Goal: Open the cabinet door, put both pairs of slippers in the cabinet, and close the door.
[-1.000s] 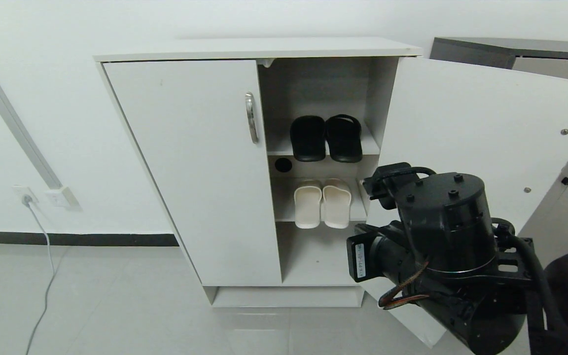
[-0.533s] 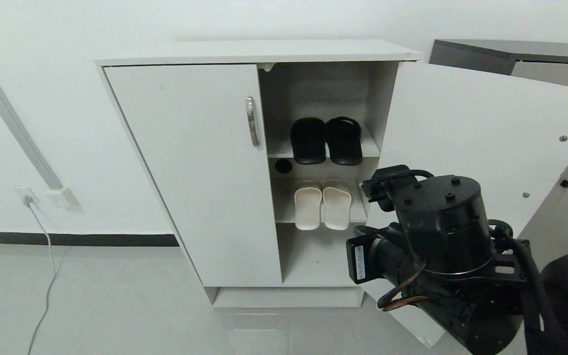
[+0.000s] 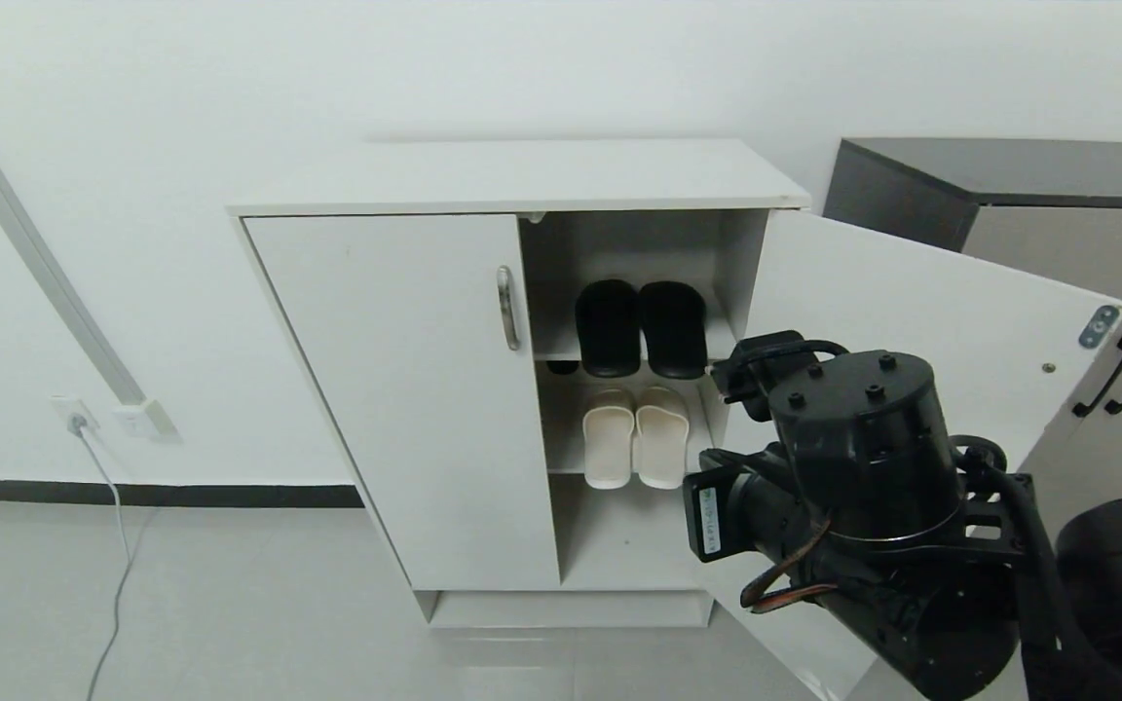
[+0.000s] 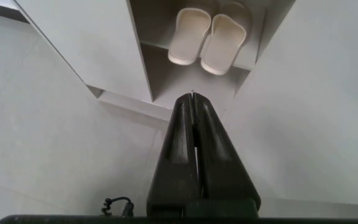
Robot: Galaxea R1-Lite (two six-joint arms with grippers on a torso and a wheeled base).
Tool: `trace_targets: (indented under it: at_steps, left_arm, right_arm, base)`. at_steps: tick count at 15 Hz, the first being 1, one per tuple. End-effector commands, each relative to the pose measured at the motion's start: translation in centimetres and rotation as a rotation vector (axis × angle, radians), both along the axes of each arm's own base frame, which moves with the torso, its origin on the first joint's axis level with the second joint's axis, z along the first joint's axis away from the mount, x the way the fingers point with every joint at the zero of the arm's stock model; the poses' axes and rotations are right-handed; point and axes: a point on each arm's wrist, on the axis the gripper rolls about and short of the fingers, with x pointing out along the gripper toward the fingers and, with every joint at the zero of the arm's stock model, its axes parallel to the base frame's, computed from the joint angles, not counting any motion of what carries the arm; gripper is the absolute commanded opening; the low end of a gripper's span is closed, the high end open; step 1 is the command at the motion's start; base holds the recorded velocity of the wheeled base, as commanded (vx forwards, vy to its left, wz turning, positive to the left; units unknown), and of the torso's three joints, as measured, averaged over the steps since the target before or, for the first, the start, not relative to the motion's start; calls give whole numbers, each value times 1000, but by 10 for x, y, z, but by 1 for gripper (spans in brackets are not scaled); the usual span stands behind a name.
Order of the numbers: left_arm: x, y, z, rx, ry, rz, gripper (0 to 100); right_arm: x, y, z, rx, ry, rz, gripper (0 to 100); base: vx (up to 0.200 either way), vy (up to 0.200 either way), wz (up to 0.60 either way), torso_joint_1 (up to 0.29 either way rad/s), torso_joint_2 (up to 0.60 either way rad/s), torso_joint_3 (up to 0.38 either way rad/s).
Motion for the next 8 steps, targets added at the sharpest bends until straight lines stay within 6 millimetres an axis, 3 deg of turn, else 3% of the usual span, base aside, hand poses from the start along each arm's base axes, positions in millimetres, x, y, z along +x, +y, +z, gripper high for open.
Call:
trace_targets:
  at_steps: [1,8]
  left_arm:
    - [0,0,0,0,2,-1,0]
    - [0,0,0,0,2,1,0]
  right_arm:
    - [0,1,-2,-4,3,1,0]
    - [0,2,-2,-5,4,2,0]
  base:
    - [0,0,0,124,-456,-349]
    - [0,0,0,153,-477,-327]
